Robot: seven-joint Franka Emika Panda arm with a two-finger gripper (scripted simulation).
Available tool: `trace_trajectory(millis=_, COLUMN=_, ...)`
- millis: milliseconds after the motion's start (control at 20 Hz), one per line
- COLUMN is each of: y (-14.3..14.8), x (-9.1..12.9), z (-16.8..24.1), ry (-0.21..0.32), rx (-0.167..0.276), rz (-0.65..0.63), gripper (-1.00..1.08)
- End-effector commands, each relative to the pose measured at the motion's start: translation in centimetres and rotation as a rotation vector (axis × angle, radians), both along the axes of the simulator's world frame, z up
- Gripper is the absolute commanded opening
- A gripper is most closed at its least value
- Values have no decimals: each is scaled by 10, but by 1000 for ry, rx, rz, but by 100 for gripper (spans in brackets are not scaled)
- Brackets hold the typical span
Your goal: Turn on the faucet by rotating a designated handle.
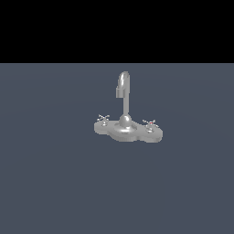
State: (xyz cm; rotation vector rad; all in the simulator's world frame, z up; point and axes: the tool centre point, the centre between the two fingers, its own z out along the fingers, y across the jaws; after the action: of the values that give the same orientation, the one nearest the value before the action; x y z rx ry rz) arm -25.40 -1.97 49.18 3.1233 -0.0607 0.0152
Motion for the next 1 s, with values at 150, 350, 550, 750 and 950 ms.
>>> trace_trajectory(millis=150, y=-11, x=1, z=-45, ry=94, rx=-15, rz=20, gripper=-11)
trace_trajectory(millis=350, y=29, x=8, z=-101, ry=184, rx=-2, rz=50, gripper=-1)
trace_trajectory(millis=550, y=50, x=16, z=-155, ry=267, rx=-7, rz=194, gripper=-11)
trace_trajectory(millis=750, y=66, x=54, z=-186, ry=243, rx=-81, rz=313, gripper=-67)
trace_trajectory(millis=950, y=62, x=100, z=-212, ry=208, rx=-91, rz=390, gripper=-75)
